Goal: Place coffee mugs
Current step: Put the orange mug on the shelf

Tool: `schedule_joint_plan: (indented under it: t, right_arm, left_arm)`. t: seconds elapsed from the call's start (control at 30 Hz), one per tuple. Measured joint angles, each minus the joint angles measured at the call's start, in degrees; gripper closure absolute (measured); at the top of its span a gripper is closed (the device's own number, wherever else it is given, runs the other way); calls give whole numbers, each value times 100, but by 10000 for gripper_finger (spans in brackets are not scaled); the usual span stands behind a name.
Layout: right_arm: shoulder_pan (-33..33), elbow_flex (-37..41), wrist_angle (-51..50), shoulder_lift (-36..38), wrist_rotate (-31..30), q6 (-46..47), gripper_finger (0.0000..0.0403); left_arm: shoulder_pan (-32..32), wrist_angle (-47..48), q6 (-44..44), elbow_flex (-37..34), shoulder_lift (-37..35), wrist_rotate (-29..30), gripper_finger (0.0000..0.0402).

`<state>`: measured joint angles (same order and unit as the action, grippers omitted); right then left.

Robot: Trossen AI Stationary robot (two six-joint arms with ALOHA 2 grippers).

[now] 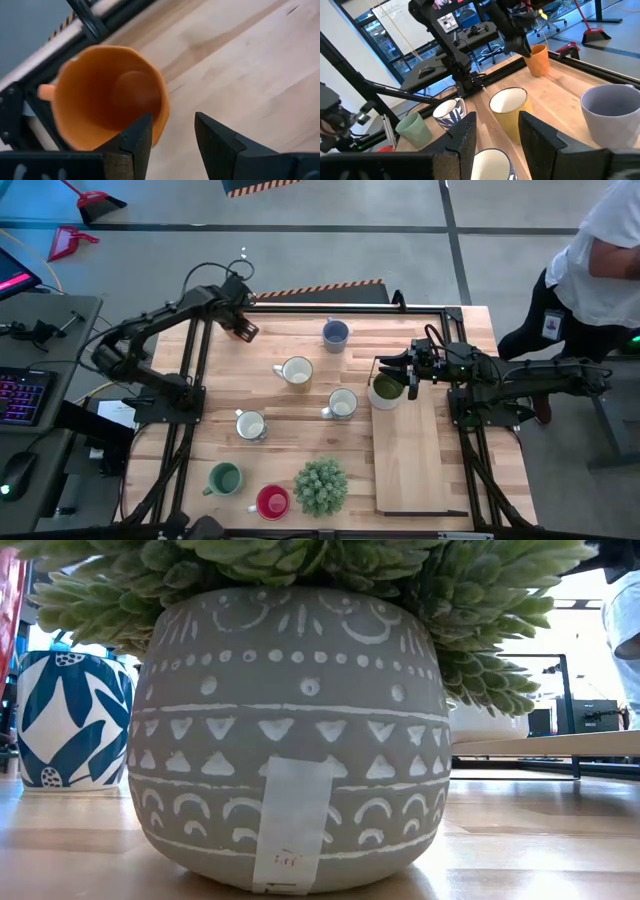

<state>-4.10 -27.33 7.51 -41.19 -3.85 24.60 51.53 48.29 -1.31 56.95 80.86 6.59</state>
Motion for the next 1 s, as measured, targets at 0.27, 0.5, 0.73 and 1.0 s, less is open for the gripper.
schedule_joint_plan:
  t: [0.27, 0.5, 0.73, 1.0]
  right_arm:
    - [0, -2, 2, 0, 13, 0, 274]
    - [0, 0, 1, 0, 33, 1, 274]
    - [2, -2, 0, 0, 32, 2, 274]
    - [2, -2, -37, 0, 28, -234, 274]
  left_arm:
    - [-2, -386, 4, -2, 770, 24, 263]
    - [-24, -491, 7, 0, 1107, 5, 263]
    - [-26, -468, 57, 0, 1187, -74, 299]
    - [-39, -409, 90, 0, 1178, -193, 390]
